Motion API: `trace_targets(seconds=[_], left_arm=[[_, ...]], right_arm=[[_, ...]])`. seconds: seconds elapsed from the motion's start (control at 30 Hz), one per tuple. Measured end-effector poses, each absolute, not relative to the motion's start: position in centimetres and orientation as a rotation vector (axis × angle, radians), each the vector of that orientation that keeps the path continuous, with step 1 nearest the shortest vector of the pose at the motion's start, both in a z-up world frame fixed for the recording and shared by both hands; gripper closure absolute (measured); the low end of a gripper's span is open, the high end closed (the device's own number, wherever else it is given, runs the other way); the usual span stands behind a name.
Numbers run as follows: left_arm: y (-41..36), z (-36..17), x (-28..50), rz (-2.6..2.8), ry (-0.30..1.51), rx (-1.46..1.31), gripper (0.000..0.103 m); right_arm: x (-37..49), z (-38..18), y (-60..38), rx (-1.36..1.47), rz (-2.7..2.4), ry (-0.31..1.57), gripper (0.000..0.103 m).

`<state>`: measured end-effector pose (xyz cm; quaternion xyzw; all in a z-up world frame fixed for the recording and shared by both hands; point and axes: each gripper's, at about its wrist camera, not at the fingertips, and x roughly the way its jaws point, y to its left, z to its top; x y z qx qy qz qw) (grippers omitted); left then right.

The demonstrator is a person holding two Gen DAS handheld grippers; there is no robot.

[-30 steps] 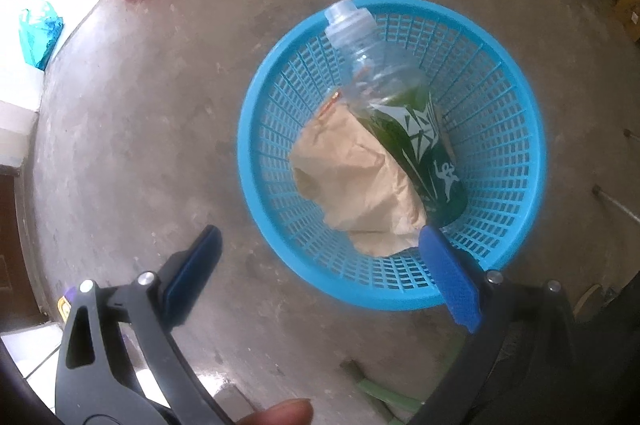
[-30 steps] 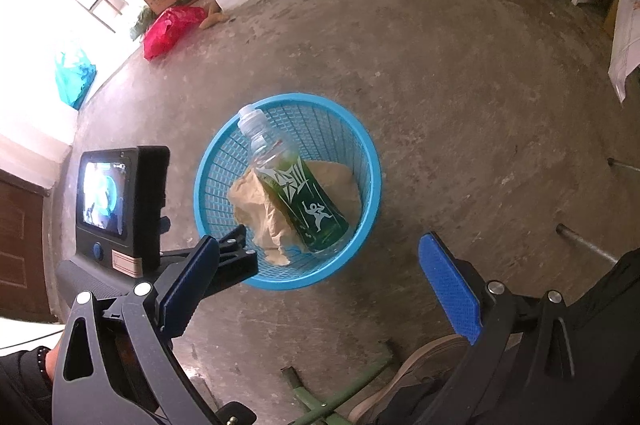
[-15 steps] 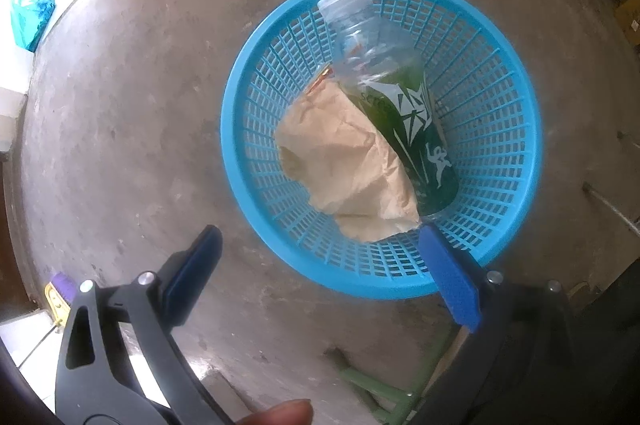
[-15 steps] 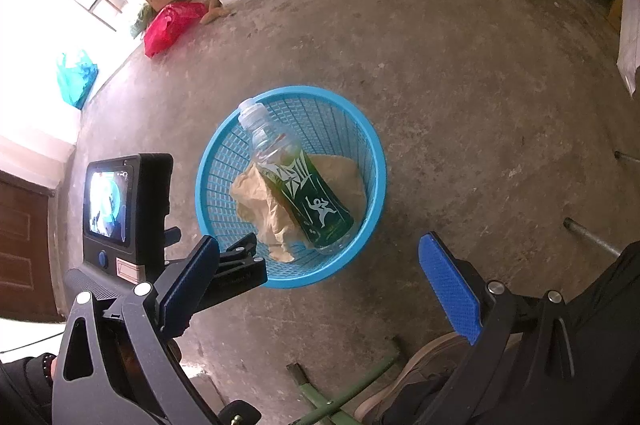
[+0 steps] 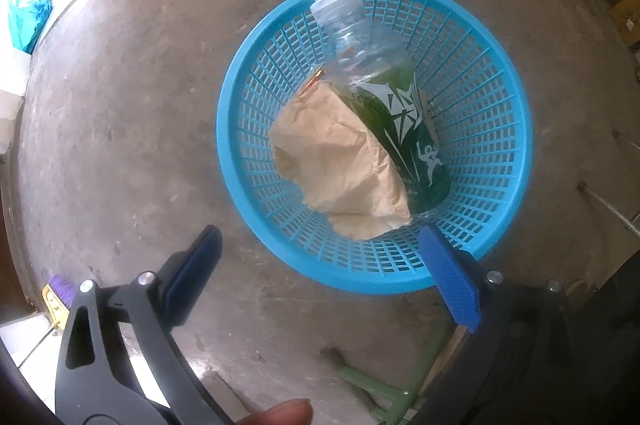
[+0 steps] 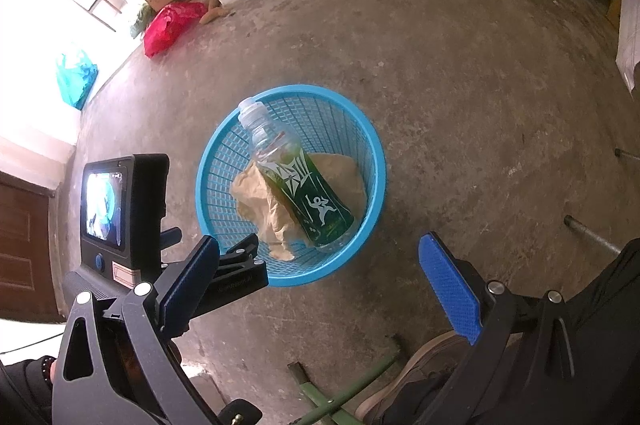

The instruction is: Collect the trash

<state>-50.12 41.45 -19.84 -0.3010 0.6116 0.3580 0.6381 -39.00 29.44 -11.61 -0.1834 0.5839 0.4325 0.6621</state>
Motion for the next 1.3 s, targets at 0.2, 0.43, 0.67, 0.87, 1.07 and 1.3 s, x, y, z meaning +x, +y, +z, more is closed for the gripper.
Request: trace_targets(seconds=[0.2,0.43,0.67,0.87,1.07,1.3], left_arm=[[41.49,-20.13,-50.43,0.817,1.403,-0.695,0.008],[41.27,-20.33,-50.23,0.806,1.404,-0.693,0.008],[41.12,-20.33,-50.13,0.793,1.395,-0.702,0.008],[41.03,-20.13,-49.89,0.782,1.386,-0.705,0.008],[40.93,-19.93,-49.62,0.774,1.379,-0.705,0.008],[40.97,-19.89,-49.66,0.773,1.376,-0.707,0.008]], right_arm=[[-38.95,-11.69,29.30,-0.416,0.977,1.321,0.006],[-38.88,-11.92,29.27,-0.422,0.966,1.322,0.006],[-39.00,-11.92,29.48,-0.442,0.951,1.306,0.006],[-39.07,-12.08,29.59,-0.461,0.939,1.303,0.006],[-39.06,-12.08,29.74,-0.474,0.933,1.304,0.006],[-39.17,-12.18,29.85,-0.482,0.928,1.302,0.006]])
